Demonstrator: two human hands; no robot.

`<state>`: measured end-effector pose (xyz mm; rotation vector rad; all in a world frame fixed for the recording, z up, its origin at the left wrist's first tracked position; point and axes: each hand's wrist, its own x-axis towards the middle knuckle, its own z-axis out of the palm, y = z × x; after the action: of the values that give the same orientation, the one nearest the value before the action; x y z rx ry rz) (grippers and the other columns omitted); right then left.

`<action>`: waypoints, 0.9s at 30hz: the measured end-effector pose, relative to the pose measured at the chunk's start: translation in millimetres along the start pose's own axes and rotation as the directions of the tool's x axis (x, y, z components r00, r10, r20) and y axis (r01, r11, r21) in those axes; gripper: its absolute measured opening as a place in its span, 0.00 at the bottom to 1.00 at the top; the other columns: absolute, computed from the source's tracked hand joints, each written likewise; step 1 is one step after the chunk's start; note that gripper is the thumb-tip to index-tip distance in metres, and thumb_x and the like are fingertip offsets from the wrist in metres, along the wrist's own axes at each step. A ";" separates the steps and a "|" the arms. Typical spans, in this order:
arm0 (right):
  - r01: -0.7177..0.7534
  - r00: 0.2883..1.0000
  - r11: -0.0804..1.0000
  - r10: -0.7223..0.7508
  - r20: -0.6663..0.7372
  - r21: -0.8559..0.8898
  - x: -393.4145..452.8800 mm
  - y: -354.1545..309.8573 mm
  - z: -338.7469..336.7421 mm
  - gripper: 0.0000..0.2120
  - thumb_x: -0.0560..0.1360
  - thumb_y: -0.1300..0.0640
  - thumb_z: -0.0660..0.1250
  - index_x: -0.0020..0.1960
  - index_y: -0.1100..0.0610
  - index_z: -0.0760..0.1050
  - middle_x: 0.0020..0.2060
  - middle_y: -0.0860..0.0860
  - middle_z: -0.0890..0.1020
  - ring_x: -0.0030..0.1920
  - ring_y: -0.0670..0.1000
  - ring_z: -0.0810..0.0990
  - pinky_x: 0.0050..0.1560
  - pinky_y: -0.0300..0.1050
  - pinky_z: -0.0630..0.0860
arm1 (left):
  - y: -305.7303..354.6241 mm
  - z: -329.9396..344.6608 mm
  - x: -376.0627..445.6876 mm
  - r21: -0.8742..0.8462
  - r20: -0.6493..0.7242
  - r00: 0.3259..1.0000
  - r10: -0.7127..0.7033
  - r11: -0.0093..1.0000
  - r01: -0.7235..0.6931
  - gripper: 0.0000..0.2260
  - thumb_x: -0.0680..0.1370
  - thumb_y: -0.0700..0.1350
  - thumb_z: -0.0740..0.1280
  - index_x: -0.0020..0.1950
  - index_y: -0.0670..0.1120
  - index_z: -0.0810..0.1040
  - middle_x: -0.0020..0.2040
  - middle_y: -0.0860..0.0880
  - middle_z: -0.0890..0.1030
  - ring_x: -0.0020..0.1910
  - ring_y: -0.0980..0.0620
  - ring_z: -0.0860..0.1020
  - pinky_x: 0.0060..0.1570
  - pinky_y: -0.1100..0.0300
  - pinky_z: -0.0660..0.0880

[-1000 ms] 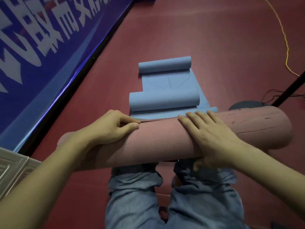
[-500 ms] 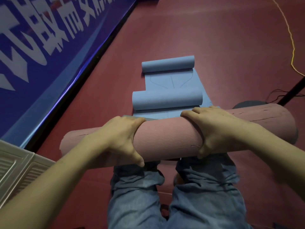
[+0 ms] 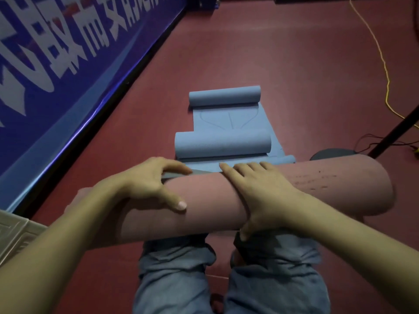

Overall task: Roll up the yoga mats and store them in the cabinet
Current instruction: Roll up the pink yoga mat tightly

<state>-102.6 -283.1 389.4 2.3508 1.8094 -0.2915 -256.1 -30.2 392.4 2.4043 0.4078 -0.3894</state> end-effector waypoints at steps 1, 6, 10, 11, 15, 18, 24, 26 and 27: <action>-0.023 0.999 0.999 0.024 -0.032 0.025 5.7 5.2 1.3 0.68 0.49 0.26 0.76 0.80 0.49 0.50 0.69 0.50 0.71 0.66 0.56 0.72 0.67 0.56 0.68 | -1.4 -0.5 0.9 0.043 -0.141 0.990 0.015 0.999 -0.009 0.38 0.55 0.69 0.80 0.64 0.59 0.81 0.60 0.65 0.81 0.61 0.67 0.77 0.65 0.58 0.73; -0.065 0.974 0.995 0.079 -0.210 0.075 28.0 33.3 0.1 0.47 0.50 0.29 0.72 0.65 0.47 0.68 0.56 0.46 0.79 0.55 0.55 0.80 0.54 0.52 0.74 | 5.7 44.6 -16.3 0.256 -0.744 0.598 0.298 0.954 -0.157 0.10 0.73 0.55 0.71 0.38 0.51 0.79 0.34 0.57 0.78 0.32 0.59 0.74 0.37 0.60 0.72; -0.074 0.931 0.991 0.110 -0.349 0.115 44.0 50.2 1.0 0.54 0.49 0.29 0.75 0.70 0.48 0.66 0.62 0.47 0.78 0.60 0.55 0.78 0.61 0.54 0.72 | -3.7 81.9 -24.7 -0.306 -0.640 0.758 -0.125 0.947 -0.102 0.14 0.72 0.56 0.79 0.37 0.48 0.82 0.32 0.50 0.82 0.30 0.57 0.77 0.31 0.63 0.74; -0.060 0.911 0.986 0.118 -0.396 0.156 45.9 51.0 -0.9 0.55 0.49 0.30 0.76 0.71 0.48 0.65 0.63 0.48 0.78 0.61 0.55 0.77 0.62 0.54 0.71 | -6.6 81.3 -23.2 -0.477 -0.554 0.796 -0.245 0.877 -0.061 0.16 0.69 0.59 0.80 0.43 0.47 0.84 0.36 0.48 0.85 0.34 0.54 0.81 0.33 0.61 0.77; 0.063 0.842 0.920 0.160 -0.515 0.387 54.0 36.9 -4.4 0.53 0.49 0.35 0.82 0.70 0.48 0.68 0.59 0.44 0.79 0.57 0.49 0.77 0.57 0.49 0.74 | -11.6 66.2 -11.8 -0.702 -0.473 0.842 -0.261 0.689 -0.180 0.37 0.65 0.56 0.83 0.68 0.46 0.75 0.59 0.50 0.84 0.55 0.54 0.84 0.50 0.59 0.82; 0.138 0.831 0.826 0.204 -0.518 0.547 59.1 31.0 -1.2 0.55 0.51 0.39 0.84 0.73 0.46 0.64 0.61 0.43 0.76 0.59 0.47 0.75 0.60 0.52 0.75 | -1.8 50.1 -9.6 -0.689 -0.581 0.796 -0.168 0.622 -0.372 0.34 0.68 0.43 0.82 0.70 0.37 0.72 0.60 0.47 0.84 0.60 0.52 0.82 0.56 0.63 0.78; 0.374 0.842 0.697 0.022 -0.539 0.612 68.5 7.8 -14.6 0.57 0.57 0.37 0.81 0.78 0.47 0.55 0.71 0.45 0.70 0.70 0.47 0.72 0.68 0.52 0.72 | -9.0 49.9 0.4 -0.511 -0.552 0.827 -0.104 0.826 -0.237 0.20 0.64 0.49 0.84 0.48 0.40 0.82 0.42 0.50 0.85 0.45 0.59 0.81 0.53 0.60 0.78; 0.404 0.844 0.653 0.004 -0.537 0.640 64.6 -0.7 -13.1 0.54 0.58 0.38 0.81 0.77 0.47 0.59 0.68 0.42 0.72 0.68 0.45 0.74 0.66 0.50 0.74 | -4.7 69.1 1.2 -0.423 -0.543 0.838 -0.055 0.880 -0.217 0.17 0.65 0.49 0.84 0.50 0.47 0.83 0.44 0.59 0.86 0.46 0.64 0.80 0.51 0.63 0.78; 0.408 0.845 0.646 0.000 -0.534 0.645 60.8 -2.3 -7.2 0.53 0.58 0.40 0.82 0.76 0.48 0.60 0.68 0.42 0.72 0.68 0.44 0.74 0.66 0.51 0.74 | -5.3 79.6 2.6 -0.417 -0.578 0.815 -0.040 0.873 -0.253 0.23 0.63 0.51 0.84 0.53 0.44 0.83 0.49 0.55 0.86 0.49 0.62 0.80 0.50 0.61 0.78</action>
<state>-89.3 -223.8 381.1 2.9389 2.6274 -0.6156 -269.4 -77.8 329.7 1.9878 0.5473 0.4728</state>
